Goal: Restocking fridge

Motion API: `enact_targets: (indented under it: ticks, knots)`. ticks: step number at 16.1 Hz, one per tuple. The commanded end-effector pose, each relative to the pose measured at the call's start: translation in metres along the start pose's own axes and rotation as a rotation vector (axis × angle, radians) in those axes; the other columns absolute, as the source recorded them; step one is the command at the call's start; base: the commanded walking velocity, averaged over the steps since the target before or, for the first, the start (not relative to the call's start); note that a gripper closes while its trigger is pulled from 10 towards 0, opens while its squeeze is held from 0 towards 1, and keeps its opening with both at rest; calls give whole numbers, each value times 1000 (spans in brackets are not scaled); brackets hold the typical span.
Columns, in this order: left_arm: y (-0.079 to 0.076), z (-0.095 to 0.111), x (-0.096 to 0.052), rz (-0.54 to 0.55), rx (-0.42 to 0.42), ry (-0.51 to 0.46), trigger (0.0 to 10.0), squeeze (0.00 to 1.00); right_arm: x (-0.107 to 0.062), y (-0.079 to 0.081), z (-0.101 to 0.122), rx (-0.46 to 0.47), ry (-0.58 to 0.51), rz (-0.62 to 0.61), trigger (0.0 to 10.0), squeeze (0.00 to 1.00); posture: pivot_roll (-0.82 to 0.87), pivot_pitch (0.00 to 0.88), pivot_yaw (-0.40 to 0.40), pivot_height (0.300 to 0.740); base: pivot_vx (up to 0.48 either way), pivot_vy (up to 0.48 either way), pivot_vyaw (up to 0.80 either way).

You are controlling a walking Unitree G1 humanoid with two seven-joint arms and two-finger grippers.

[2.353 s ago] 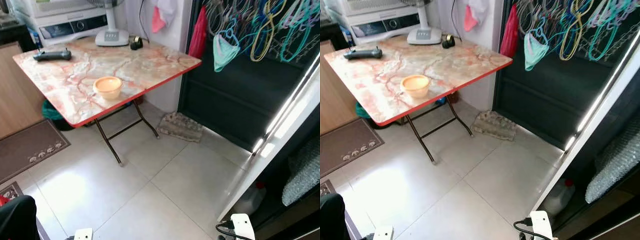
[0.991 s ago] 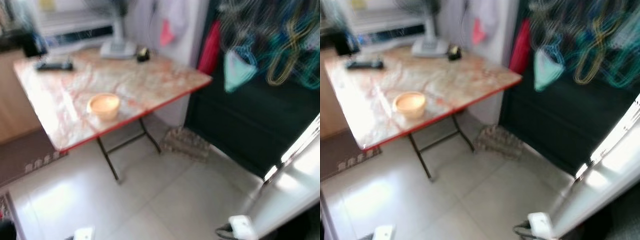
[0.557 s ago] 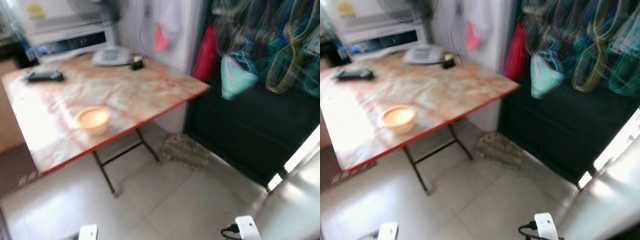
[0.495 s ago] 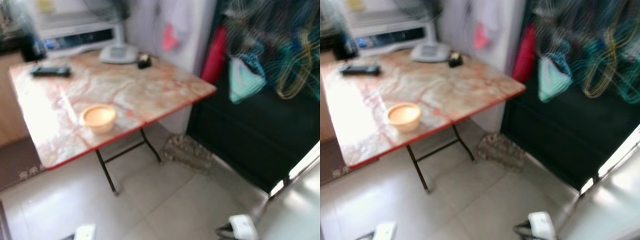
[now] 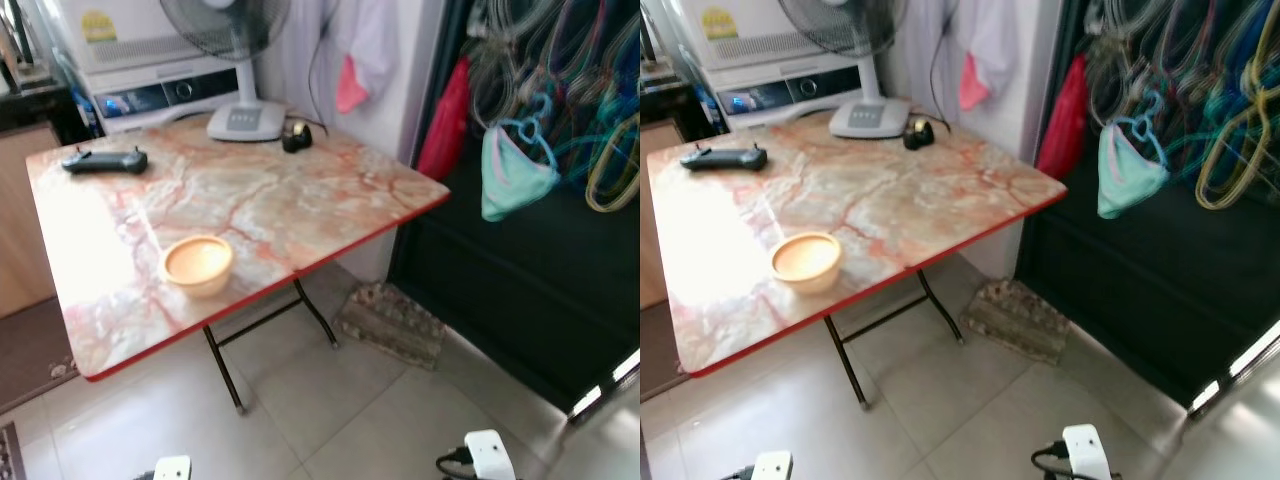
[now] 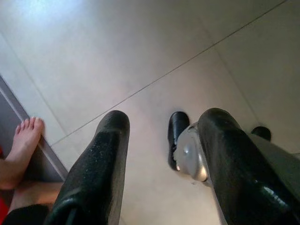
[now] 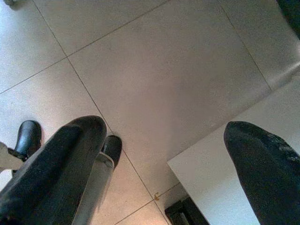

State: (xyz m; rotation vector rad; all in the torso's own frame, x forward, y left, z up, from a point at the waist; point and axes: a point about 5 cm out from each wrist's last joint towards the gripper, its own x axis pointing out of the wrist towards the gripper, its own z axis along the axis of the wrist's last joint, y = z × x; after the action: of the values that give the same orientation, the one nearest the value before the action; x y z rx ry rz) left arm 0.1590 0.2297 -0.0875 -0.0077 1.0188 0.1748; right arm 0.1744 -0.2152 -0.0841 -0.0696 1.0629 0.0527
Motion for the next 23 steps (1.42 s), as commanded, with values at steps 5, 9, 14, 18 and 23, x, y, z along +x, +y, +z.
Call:
enact_targets:
  ticks: [5,9,14,18,23]
  knots:
    - [8,-2,-1,43,15,4,10000,0,2,7,8,-33,-28,30,10000,0,39,0,-31,740,48,0,254]
    - [10,0,-1,65,27,-5,10000,0,2,8,8,-34,-24,34,10000,0,48,0,-30,740,0,0,800]
    - [12,2,-1,93,37,-32,10000,0,2,9,8,-10,-26,30,10000,0,54,0,-31,740,0,0,416]
    - [16,6,-3,154,48,-107,10000,0,2,10,7,-17,-22,36,10000,0,64,0,-26,740,0,0,0]
    - [34,57,-25,346,129,-575,10000,0,1,8,3,-26,-11,36,10000,0,74,0,-28,740,0,0,0]
